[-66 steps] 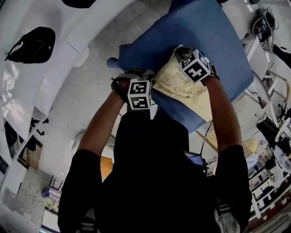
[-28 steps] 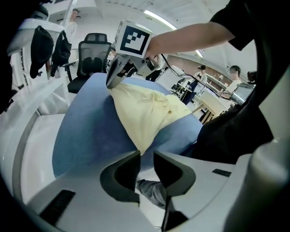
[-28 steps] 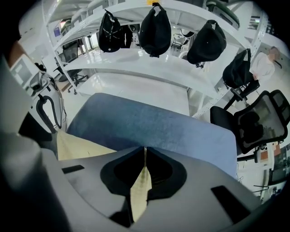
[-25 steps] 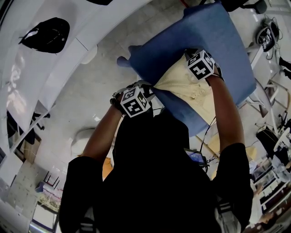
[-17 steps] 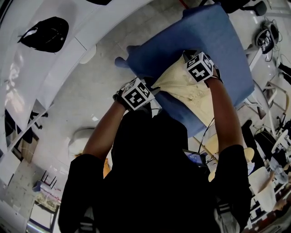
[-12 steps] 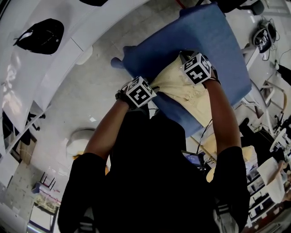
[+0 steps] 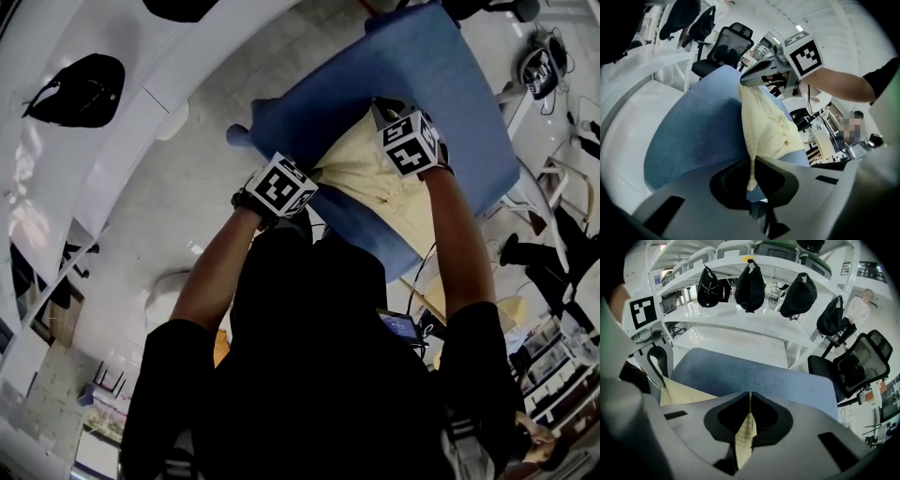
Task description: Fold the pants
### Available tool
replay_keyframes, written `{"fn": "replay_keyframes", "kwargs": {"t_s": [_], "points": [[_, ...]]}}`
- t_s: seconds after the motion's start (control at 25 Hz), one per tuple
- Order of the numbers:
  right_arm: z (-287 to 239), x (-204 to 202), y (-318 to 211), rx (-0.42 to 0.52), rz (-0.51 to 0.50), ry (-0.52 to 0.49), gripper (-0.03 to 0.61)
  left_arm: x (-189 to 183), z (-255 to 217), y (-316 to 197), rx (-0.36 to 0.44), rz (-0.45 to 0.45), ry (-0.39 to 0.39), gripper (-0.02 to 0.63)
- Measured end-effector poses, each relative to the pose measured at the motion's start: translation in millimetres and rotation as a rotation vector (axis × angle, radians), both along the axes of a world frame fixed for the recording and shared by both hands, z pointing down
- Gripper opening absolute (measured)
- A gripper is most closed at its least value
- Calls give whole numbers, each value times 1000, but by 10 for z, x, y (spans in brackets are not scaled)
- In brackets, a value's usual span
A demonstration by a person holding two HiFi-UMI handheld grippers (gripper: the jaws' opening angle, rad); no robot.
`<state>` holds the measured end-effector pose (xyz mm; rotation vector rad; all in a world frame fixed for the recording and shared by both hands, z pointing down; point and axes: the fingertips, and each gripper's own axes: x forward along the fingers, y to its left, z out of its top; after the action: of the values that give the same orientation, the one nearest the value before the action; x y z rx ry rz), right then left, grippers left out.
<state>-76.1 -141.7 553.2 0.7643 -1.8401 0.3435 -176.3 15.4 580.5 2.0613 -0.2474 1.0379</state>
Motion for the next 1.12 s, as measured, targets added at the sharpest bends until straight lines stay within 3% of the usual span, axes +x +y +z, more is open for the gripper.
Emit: {"fn": "replay_keyframes", "kwargs": {"t_s": [0.16, 0.36, 0.8, 0.92, 1.04, 1.12], "points": [[-236, -67, -278, 79, 68, -21, 18, -96, -214, -309, 65, 3, -16, 35], [-428, -395, -632, 103, 108, -95, 18, -496, -334, -709, 111, -13, -69, 35], [-357, -1465, -1150, 108, -15, -108, 20, -1475, -229, -1178, 110, -83, -142, 37], [-218, -1561, -1147, 79, -30, -97, 20, -1538, -165, -1153, 92, -97, -134, 40], [-100, -1569, -1124, 83, -59, -86, 30, -1570, -77, -1120, 137, -77, -176, 61], [-71, -1554, -1117, 91, -78, -73, 69, -1599, -18, -1102, 174, -63, -211, 95]]}}
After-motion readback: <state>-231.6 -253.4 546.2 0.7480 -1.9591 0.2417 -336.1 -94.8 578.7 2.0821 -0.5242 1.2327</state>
